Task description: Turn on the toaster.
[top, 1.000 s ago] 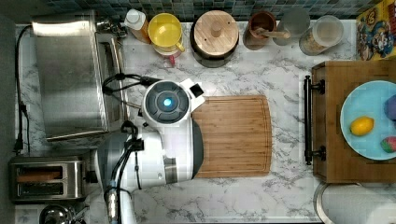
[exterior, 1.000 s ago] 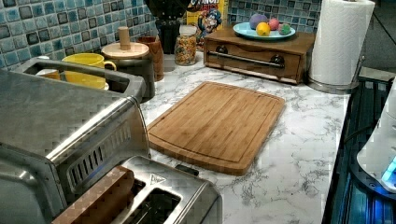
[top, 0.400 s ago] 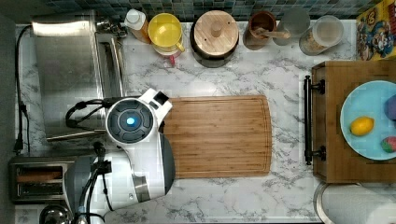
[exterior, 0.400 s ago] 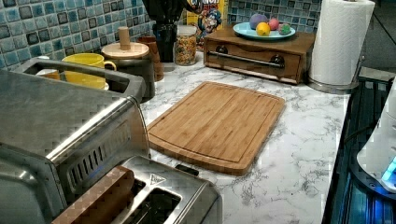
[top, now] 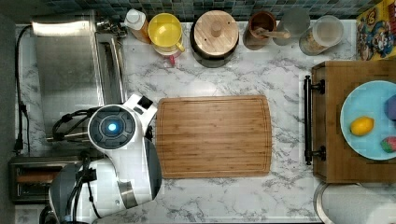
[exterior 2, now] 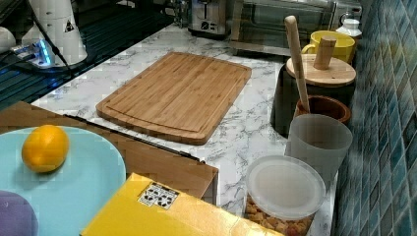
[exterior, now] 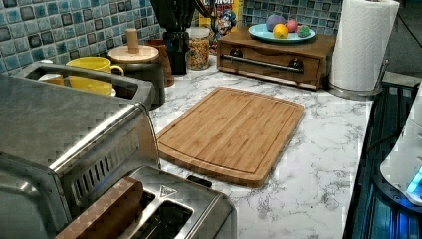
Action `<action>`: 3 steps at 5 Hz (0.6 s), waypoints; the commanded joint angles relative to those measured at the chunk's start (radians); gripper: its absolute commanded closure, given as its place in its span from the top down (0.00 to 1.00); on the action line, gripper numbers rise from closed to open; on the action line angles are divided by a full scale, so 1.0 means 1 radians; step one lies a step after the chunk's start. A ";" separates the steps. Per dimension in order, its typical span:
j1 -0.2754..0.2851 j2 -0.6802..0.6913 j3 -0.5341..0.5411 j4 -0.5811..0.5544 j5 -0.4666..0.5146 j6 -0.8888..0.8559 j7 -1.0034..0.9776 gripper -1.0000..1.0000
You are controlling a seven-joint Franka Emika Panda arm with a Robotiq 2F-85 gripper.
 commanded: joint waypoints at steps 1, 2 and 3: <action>0.102 -0.086 0.078 -0.063 0.082 -0.039 -0.016 0.00; 0.110 -0.084 0.124 -0.084 0.076 0.004 0.034 0.00; 0.107 -0.058 0.172 -0.079 0.067 0.013 0.077 0.00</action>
